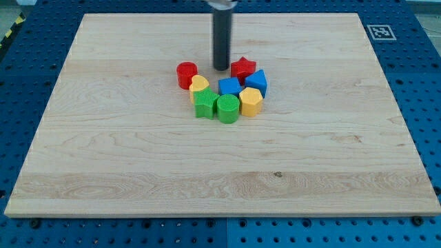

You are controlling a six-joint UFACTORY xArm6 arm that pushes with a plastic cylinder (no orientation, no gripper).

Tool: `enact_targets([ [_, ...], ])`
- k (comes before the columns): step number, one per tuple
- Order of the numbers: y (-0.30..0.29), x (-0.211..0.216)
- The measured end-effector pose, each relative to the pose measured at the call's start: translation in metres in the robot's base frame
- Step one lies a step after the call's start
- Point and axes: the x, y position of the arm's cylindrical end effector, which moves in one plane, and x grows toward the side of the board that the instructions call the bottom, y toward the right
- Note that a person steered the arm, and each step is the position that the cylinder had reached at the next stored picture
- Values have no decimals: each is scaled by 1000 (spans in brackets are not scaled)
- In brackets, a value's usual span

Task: Place the red star at the right of the blue triangle

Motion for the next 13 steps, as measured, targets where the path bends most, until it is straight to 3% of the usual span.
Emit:
enact_targets([
  [2, 19, 22],
  [5, 133, 10],
  [6, 161, 26],
  [7, 156, 53],
  [11, 97, 54],
  [13, 100, 50],
])
